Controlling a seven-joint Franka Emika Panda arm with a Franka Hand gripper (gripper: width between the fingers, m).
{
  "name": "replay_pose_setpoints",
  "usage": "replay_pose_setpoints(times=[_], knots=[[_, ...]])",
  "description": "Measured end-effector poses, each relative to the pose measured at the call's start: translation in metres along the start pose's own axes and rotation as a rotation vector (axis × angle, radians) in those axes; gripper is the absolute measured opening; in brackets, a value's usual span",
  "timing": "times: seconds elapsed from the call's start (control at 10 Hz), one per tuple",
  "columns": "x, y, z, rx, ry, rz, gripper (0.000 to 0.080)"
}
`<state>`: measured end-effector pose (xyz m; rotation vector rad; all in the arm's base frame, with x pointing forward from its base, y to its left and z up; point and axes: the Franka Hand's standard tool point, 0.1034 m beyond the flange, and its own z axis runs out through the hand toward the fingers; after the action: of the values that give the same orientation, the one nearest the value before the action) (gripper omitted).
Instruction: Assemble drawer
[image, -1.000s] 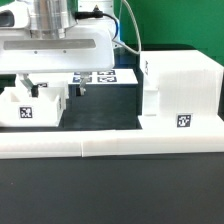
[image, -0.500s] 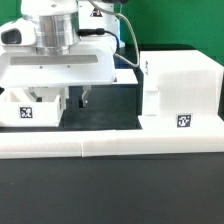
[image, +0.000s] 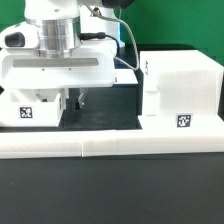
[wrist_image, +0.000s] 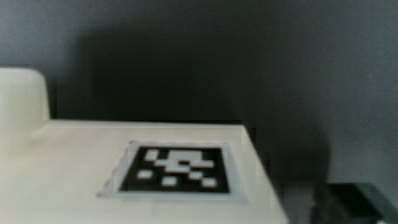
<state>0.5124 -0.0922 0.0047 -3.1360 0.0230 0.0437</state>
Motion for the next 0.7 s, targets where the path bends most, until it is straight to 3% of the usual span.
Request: replay_pose_setpoints(times=[0.2,0.3,0.4,0.7], knots=[[0.0,-0.0001,0.0,0.0,0.0,0.0,0.0237],[0.0,-0.0001,0.0,0.0,0.0,0.0,0.0237],[0.0,-0.0001,0.0,0.0,0.0,0.0,0.0065],[0.0,-0.0001,0.0,0.0,0.0,0.0,0.0041]])
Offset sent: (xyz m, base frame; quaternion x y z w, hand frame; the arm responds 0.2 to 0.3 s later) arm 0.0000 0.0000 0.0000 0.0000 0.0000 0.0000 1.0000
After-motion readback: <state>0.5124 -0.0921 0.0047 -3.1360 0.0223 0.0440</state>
